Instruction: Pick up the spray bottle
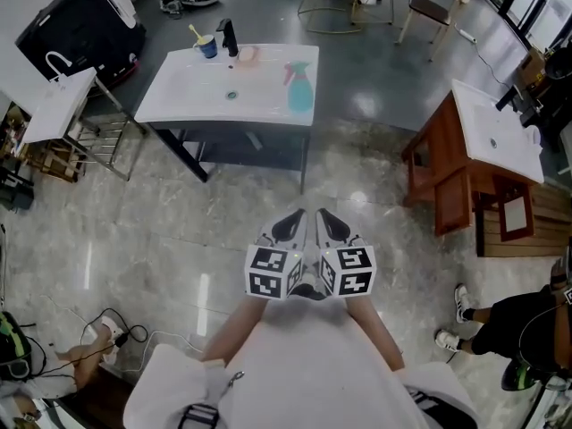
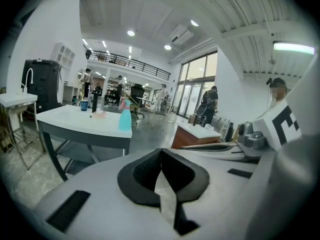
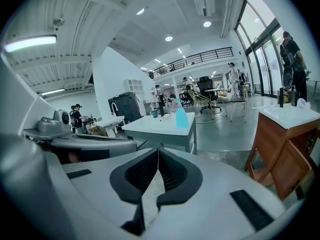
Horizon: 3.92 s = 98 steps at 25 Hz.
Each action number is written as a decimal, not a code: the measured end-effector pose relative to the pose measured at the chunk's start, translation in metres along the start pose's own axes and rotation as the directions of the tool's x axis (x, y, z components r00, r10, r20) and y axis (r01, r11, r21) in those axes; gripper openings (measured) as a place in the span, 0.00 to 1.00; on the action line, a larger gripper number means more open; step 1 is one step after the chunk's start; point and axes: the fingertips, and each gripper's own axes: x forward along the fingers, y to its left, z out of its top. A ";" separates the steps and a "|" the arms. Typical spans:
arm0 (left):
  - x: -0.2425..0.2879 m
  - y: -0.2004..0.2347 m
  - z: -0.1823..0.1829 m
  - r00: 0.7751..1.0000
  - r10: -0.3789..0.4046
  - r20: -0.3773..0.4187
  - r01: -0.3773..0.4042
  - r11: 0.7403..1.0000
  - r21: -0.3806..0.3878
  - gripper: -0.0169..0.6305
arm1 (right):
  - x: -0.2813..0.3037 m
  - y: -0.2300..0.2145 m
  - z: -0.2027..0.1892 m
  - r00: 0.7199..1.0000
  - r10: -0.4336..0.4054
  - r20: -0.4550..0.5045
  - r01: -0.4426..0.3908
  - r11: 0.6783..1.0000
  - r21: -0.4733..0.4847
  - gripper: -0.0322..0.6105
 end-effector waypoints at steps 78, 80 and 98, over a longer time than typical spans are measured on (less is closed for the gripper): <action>0.165 0.174 0.105 0.999 0.051 0.010 -0.051 0.997 -0.060 0.07 | 0.213 -0.070 0.096 0.999 -0.021 -0.033 0.020 1.000 -0.023 0.09; 0.167 0.182 0.109 0.999 0.047 0.014 -0.047 0.997 -0.058 0.07 | 0.220 -0.069 0.100 0.999 -0.030 -0.027 0.029 0.999 -0.024 0.09; 0.201 0.245 0.132 0.999 -0.030 -0.012 0.029 0.998 -0.054 0.07 | 0.273 -0.080 0.124 0.990 -0.137 -0.030 0.137 0.990 -0.020 0.09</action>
